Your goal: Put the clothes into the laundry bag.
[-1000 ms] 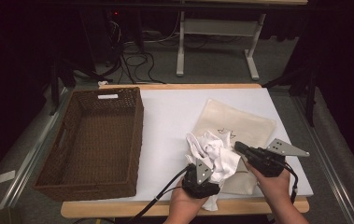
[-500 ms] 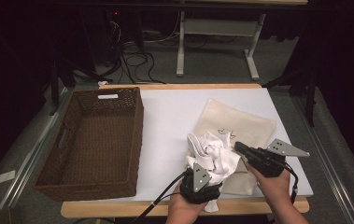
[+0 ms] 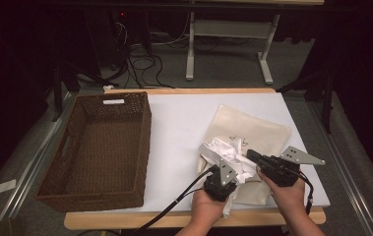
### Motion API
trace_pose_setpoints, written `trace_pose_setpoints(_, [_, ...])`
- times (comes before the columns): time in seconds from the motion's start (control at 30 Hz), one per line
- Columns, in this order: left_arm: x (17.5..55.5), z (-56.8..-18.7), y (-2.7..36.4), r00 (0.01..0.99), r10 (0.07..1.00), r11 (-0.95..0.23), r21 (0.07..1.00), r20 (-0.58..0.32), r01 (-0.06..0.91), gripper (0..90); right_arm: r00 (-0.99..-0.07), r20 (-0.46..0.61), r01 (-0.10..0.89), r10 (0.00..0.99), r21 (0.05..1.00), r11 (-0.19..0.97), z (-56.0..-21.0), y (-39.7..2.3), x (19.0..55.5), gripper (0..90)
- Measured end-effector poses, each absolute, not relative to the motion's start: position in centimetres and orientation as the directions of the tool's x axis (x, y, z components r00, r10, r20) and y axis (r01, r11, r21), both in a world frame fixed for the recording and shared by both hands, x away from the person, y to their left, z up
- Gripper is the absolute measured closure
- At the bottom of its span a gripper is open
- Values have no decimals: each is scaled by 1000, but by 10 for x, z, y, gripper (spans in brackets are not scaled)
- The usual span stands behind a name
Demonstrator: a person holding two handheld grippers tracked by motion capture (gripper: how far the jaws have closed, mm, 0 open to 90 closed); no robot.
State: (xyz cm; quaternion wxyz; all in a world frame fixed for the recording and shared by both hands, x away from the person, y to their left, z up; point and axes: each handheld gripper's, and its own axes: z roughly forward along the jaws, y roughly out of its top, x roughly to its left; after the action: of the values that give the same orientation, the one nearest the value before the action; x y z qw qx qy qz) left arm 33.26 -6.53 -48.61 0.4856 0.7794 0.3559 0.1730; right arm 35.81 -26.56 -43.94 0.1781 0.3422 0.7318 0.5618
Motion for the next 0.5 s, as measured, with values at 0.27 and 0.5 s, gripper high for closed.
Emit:
trace_pose_setpoints(0.27, [349,-499,-83,688,713,-283,842,-135,459,757,-713,135,298,688,947,123,-438,-266,356,900])
trace_pose_setpoints(0.5, [325,-489,-70,719,690,-282,885,-81,371,352,-707,145,303,692,947,111,-437,-269,356,900])
